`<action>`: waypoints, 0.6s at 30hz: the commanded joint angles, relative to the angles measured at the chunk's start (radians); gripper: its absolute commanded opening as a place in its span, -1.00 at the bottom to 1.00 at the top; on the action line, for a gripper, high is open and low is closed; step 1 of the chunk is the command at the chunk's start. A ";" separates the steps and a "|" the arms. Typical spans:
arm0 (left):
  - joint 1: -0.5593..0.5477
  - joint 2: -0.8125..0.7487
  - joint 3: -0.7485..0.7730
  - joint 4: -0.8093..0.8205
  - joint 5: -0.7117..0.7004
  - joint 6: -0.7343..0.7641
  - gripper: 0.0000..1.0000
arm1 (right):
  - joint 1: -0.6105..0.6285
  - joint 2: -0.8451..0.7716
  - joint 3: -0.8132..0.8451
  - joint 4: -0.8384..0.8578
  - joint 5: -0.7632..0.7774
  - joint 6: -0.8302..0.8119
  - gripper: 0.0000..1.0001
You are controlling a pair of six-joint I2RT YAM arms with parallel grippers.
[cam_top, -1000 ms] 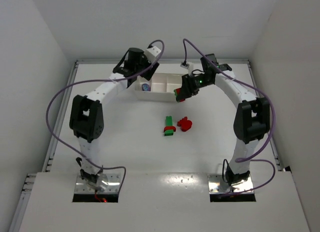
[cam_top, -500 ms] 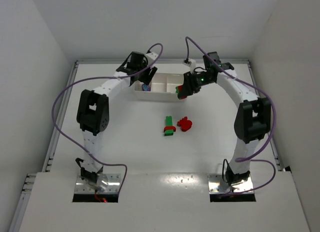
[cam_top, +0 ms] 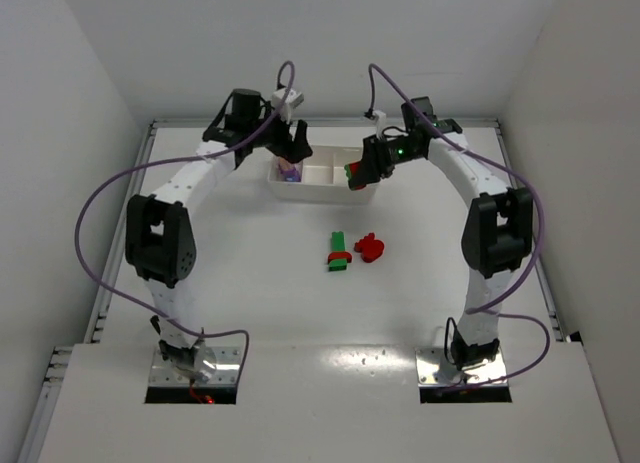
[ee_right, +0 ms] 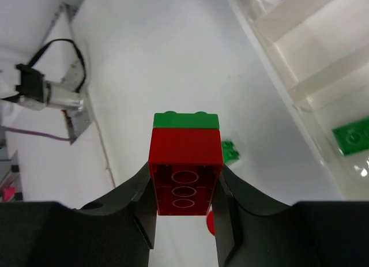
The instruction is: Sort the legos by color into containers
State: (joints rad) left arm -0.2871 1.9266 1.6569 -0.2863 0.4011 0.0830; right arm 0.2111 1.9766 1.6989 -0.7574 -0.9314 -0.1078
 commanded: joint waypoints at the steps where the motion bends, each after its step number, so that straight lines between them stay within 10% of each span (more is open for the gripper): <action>1: 0.016 -0.110 -0.006 0.076 0.546 -0.086 0.65 | 0.007 0.008 0.050 0.044 -0.208 -0.035 -1.00; 4: 0.016 -0.120 -0.066 0.207 0.755 -0.296 0.56 | 0.007 0.018 0.004 0.130 -0.325 -0.035 -1.00; 9: 0.016 -0.078 -0.279 1.085 0.912 -1.029 0.52 | 0.007 0.027 0.004 0.239 -0.464 0.043 -0.99; 18: 0.006 -0.043 -0.220 1.043 0.921 -1.003 0.52 | 0.025 -0.012 -0.060 0.510 -0.503 0.292 -0.99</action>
State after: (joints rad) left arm -0.2756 1.8881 1.3960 0.6102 1.2671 -0.8459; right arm 0.2268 2.0006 1.6730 -0.3985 -1.3590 0.0929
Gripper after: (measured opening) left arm 0.760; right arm 0.373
